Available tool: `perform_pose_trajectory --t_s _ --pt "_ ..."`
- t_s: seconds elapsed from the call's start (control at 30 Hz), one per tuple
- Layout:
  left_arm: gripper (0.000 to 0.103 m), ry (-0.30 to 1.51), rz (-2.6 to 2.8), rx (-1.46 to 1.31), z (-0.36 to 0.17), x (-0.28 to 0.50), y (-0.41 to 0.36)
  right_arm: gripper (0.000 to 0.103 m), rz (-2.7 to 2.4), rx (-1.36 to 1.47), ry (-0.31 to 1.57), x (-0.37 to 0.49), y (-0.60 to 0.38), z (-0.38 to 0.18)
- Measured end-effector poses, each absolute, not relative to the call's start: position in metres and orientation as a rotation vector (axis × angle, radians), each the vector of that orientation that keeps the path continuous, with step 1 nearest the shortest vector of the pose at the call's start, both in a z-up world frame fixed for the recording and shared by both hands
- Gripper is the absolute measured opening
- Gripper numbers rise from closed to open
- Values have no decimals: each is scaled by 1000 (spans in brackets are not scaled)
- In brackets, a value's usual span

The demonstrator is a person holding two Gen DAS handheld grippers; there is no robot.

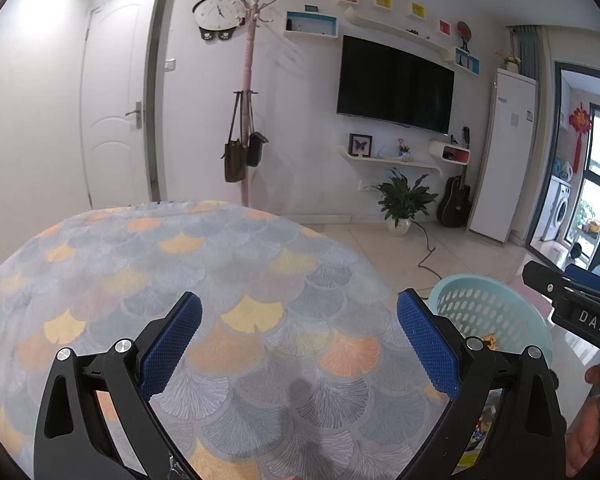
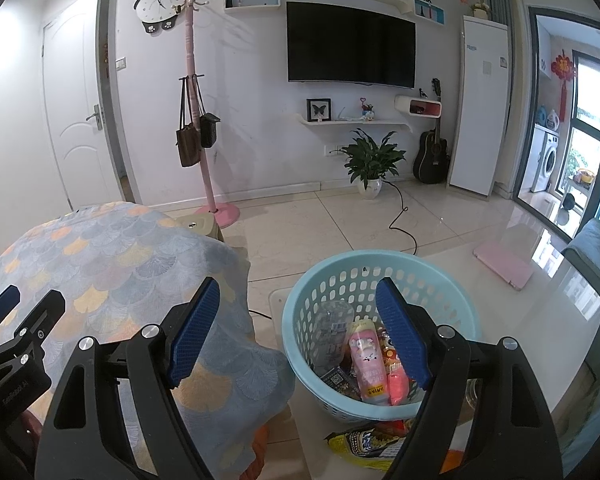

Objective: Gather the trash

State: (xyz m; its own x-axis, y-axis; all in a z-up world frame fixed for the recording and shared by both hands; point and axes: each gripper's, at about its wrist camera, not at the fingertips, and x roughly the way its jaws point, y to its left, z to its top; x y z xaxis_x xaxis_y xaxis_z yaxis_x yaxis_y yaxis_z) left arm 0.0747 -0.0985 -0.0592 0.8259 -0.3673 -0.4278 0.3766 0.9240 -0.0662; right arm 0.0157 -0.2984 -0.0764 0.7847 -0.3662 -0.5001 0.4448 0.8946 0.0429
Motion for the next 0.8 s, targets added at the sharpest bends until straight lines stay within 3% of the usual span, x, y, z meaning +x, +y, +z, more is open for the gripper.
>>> perform_pose_trajectory --t_s 0.8 --pt "96 492 -366 -4 -58 79 -95 76 -433 148 500 19 -297 -77"
